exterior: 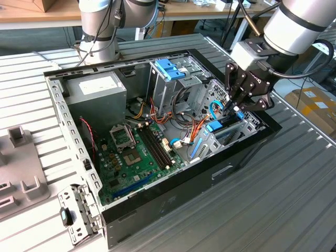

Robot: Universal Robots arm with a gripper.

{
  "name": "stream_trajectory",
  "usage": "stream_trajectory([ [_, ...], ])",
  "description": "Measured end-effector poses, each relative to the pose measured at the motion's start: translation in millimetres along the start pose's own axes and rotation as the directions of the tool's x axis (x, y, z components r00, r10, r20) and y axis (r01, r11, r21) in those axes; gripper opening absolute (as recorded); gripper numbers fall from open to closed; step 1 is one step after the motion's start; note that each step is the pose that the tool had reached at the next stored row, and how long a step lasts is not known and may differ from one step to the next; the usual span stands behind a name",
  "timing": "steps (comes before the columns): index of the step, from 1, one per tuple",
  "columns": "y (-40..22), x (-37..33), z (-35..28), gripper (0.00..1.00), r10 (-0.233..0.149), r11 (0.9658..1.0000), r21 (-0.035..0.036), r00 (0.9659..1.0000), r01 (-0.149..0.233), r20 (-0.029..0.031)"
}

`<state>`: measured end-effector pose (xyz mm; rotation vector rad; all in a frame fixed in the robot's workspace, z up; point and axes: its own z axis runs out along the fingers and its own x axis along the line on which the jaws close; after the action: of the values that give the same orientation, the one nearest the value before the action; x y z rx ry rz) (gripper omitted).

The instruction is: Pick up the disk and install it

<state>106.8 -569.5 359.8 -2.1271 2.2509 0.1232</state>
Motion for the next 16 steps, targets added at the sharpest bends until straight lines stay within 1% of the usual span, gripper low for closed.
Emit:
stream_trajectory([
  [10, 0.1, 0.0, 0.0, 0.16, 0.0, 1.0, 0.0005, 1.0, 0.0, 0.0001],
  [13, 2.9, 0.2, 0.1, 0.16, 0.0, 1.0, 0.0009, 1.0, 0.0, 0.0002],
  [15, 5.9, 0.3, 0.1, 0.16, 0.0, 1.0, 0.0014, 1.0, 0.0, 0.0001],
  [16, 8.5, 0.5, 0.2, 0.16, 0.0, 1.0, 0.0019, 1.0, 0.0, 0.0001],
])
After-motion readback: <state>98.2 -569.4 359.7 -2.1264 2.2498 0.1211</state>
